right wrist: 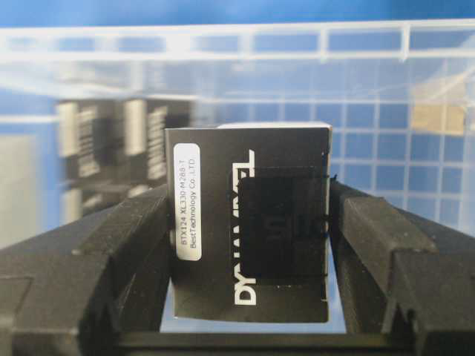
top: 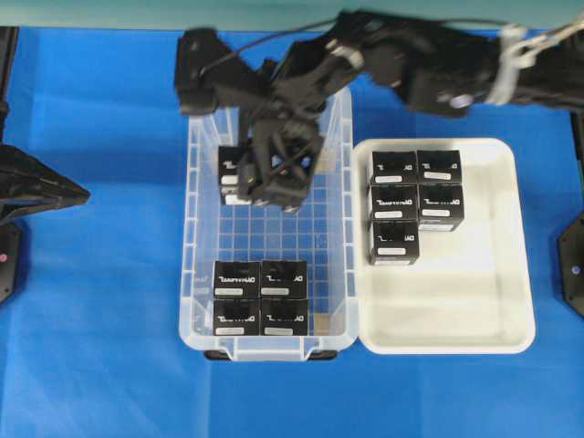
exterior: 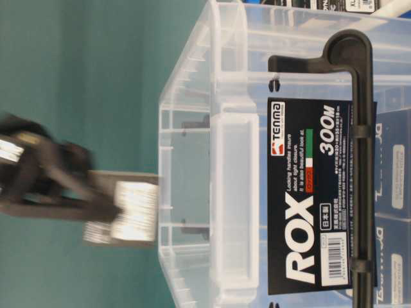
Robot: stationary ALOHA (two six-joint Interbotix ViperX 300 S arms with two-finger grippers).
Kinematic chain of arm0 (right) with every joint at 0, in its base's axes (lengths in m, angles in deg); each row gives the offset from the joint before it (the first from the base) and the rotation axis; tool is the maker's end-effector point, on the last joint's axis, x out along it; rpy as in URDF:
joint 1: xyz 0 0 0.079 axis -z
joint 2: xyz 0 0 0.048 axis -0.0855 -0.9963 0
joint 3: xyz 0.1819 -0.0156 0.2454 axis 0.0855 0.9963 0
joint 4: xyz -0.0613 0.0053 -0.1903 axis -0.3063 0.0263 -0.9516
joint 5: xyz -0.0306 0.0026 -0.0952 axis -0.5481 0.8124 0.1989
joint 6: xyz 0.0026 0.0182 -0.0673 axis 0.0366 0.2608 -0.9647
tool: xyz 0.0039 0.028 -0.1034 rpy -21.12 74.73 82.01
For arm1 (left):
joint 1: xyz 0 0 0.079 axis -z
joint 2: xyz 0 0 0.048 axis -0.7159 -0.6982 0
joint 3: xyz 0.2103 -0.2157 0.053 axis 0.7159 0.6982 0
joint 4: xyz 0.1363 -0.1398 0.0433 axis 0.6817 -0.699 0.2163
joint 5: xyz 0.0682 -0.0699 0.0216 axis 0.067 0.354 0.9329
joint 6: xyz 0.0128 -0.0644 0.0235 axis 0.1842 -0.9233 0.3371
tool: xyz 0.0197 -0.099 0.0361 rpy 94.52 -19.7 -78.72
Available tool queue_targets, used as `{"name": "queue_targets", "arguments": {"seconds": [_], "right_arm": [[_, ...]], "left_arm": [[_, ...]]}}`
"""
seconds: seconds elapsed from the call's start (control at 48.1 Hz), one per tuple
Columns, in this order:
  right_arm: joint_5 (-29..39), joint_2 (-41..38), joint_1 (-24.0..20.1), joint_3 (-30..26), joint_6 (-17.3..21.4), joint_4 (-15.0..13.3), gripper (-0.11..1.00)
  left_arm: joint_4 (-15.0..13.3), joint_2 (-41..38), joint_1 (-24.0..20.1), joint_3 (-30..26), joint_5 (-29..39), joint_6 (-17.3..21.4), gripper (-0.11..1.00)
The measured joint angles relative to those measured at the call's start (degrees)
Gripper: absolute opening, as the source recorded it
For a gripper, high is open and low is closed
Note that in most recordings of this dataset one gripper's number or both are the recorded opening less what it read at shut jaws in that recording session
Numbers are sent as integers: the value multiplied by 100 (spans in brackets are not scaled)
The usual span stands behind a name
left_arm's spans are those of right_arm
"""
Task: Pick the box from inside the plastic case
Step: 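Lift the black box out of the case with the right gripper, then carry the box right and lower it onto the white tray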
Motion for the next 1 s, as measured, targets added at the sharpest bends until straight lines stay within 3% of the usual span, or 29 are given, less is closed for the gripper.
{"name": "queue_targets", "arguments": {"seconds": [0.291, 0.458, 0.728, 0.999], "right_arm": [[914, 976, 9, -79, 492, -9, 65], [1178, 1652, 9, 255, 598, -9, 65], [1046, 2971, 9, 2083, 817, -18, 65], [-26, 4175, -44, 4184, 940, -97, 63]], "left_arm": [[0, 9, 0, 0, 9, -9, -5], [0, 9, 0, 0, 0, -9, -5], [0, 9, 0, 0, 9, -35, -5], [0, 9, 0, 0, 0, -26, -5]]}}
